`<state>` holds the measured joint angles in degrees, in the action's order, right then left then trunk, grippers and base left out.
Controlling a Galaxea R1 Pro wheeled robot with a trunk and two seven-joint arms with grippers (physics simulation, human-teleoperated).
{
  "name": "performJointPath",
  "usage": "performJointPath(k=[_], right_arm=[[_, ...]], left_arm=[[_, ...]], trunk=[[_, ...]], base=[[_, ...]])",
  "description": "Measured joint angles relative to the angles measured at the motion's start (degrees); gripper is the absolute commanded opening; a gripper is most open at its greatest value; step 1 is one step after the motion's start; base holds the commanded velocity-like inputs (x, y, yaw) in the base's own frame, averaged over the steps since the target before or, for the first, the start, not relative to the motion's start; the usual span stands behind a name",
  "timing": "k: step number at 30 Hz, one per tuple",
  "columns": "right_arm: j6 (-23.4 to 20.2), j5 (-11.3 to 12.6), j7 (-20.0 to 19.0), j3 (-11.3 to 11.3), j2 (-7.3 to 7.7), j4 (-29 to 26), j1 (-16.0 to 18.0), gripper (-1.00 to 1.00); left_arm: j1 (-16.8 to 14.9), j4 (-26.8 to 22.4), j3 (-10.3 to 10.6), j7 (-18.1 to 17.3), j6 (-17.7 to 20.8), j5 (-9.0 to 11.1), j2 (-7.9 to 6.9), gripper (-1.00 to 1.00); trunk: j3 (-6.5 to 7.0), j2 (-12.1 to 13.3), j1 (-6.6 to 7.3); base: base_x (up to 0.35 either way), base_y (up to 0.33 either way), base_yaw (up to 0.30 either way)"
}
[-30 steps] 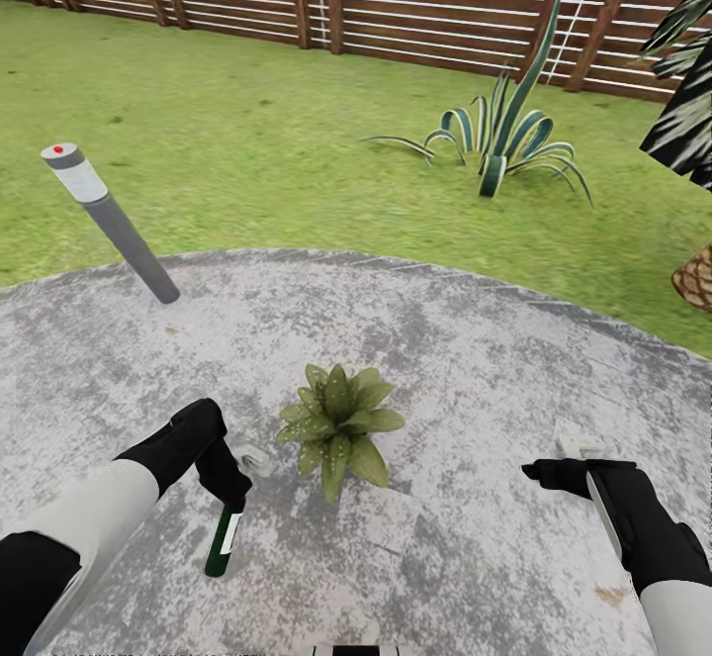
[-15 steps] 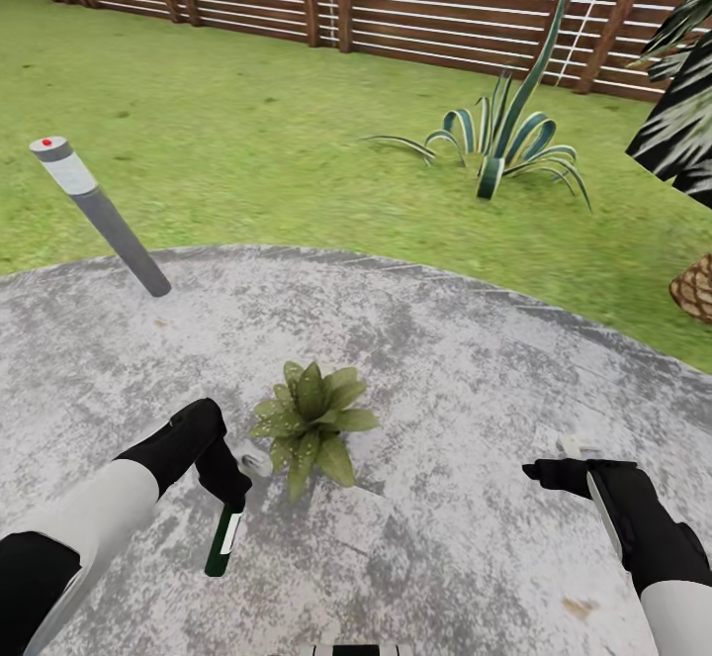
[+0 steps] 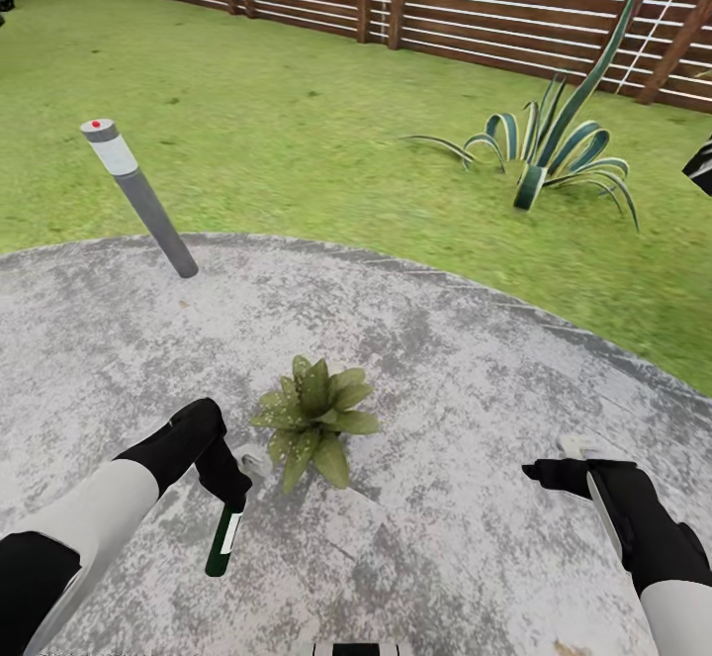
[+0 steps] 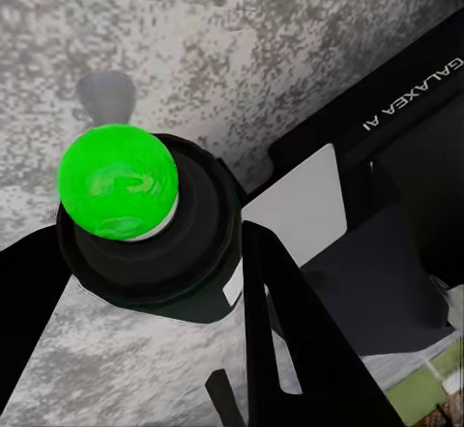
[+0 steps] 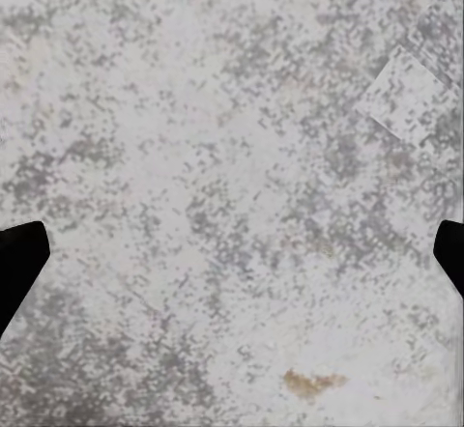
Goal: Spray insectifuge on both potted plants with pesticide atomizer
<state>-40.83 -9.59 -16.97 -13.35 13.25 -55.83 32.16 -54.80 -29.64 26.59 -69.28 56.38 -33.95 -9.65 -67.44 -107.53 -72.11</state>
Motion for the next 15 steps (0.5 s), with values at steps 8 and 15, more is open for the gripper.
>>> performJointPath(k=[8, 15], right_arm=[[0.0, 0.0, 0.0, 0.0, 0.0, 0.0, 0.0, 1.0], [0.0, 0.0, 0.0, 0.0, 0.0, 0.0, 0.0, 1.0]], left_arm=[[0.0, 0.0, 0.0, 0.0, 0.0, 0.0, 0.0, -1.0], [0.0, 0.0, 0.1, 0.0, 0.0, 0.0, 0.02, -1.0]], trunk=[[-0.24, 0.0, 0.0], [-0.31, 0.0, -0.02]], base=[[0.191, -0.171, 0.263], [0.049, -0.281, 0.041]])
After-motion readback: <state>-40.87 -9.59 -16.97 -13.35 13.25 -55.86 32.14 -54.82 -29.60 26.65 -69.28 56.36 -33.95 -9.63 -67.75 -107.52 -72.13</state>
